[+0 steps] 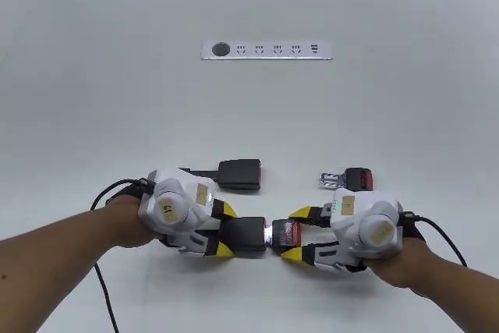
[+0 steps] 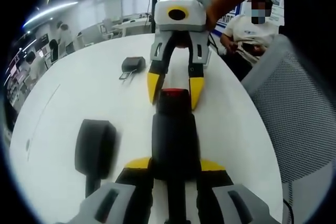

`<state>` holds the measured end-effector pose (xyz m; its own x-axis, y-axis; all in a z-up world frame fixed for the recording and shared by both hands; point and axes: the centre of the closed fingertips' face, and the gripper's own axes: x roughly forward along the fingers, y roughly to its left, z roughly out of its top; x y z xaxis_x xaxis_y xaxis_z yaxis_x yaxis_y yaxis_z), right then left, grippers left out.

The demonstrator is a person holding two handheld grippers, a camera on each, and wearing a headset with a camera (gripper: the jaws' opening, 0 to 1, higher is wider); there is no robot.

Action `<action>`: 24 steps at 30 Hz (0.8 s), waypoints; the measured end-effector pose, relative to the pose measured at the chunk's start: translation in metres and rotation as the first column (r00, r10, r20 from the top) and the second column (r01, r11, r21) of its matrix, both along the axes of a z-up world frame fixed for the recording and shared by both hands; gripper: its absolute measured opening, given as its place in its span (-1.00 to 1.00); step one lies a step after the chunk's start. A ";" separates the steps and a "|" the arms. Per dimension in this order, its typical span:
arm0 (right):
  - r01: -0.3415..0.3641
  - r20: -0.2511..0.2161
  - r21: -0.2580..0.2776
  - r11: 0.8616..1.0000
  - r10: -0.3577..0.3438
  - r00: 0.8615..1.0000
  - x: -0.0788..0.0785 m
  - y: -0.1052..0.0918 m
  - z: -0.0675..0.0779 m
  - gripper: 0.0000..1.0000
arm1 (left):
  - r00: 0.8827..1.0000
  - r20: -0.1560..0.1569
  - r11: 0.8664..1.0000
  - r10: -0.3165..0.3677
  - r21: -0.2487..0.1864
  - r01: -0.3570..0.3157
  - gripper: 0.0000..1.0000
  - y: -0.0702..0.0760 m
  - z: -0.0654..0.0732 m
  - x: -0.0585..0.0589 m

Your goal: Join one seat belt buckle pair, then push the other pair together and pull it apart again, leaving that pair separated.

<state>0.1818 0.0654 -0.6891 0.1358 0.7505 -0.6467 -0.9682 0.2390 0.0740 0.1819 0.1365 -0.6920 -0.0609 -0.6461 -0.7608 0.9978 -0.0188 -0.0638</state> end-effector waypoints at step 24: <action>-0.023 0.012 0.046 0.999 0.022 1.000 -0.004 -0.001 0.004 -0.37 | 1.000 -0.019 0.999 -0.008 -0.031 0.008 -0.36 -0.003 0.001 -0.004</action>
